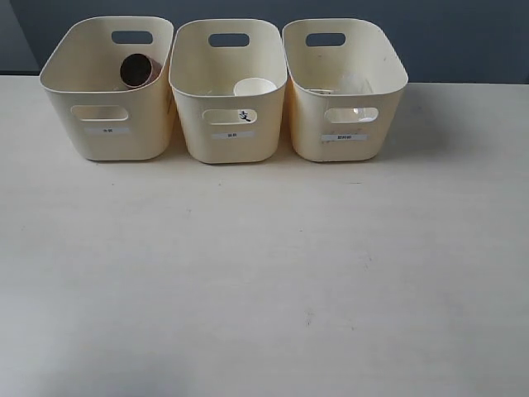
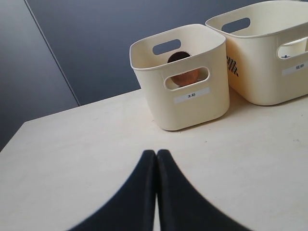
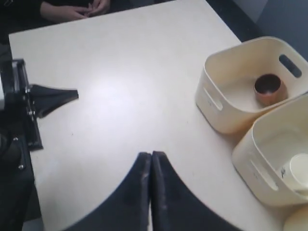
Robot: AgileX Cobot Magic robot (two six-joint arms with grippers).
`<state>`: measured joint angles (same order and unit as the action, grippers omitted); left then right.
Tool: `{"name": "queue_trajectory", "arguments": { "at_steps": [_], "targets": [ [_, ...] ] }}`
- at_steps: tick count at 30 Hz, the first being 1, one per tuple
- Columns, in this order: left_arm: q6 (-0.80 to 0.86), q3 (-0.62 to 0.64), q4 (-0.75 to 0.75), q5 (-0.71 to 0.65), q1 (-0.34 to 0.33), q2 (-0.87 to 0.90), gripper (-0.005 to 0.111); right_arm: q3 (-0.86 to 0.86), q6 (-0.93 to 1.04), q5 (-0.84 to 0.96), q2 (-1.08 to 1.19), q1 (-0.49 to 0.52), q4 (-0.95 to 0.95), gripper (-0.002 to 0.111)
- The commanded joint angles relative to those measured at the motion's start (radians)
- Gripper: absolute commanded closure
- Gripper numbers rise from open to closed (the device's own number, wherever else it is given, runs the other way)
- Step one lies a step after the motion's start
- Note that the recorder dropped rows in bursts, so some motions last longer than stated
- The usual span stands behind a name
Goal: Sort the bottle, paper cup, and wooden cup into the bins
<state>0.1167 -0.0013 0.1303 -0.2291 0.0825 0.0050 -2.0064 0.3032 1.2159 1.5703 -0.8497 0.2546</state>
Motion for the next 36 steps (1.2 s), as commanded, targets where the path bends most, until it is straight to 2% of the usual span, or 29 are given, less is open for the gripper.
{"name": "queue_trajectory", "arguments": {
  "at_steps": [1, 9, 19, 25, 36],
  "targets": [
    [-0.002, 0.001, 0.002, 0.004, -0.003, -0.005, 0.107, 0.289, -0.002, -0.111, -0.193, 0.001, -0.051, 0.109],
    [-0.002, 0.001, 0.002, 0.004, -0.003, -0.005, 0.107, 0.786, -0.006, -0.427, -0.483, 0.001, -0.097, 0.109],
    [-0.002, 0.001, 0.002, 0.004, -0.003, -0.005, 0.107, 1.301, -0.007, -0.803, -0.775, 0.013, -0.084, 0.109],
    [-0.002, 0.001, 0.002, 0.004, -0.003, -0.005, 0.107, 1.5, -0.007, -0.87, -0.931, 0.149, 0.02, 0.109],
    [-0.002, 0.001, 0.002, 0.004, -0.003, -0.005, 0.107, 1.729, -0.005, -0.971, -1.189, 0.416, 0.043, 0.109]
  ]
}}
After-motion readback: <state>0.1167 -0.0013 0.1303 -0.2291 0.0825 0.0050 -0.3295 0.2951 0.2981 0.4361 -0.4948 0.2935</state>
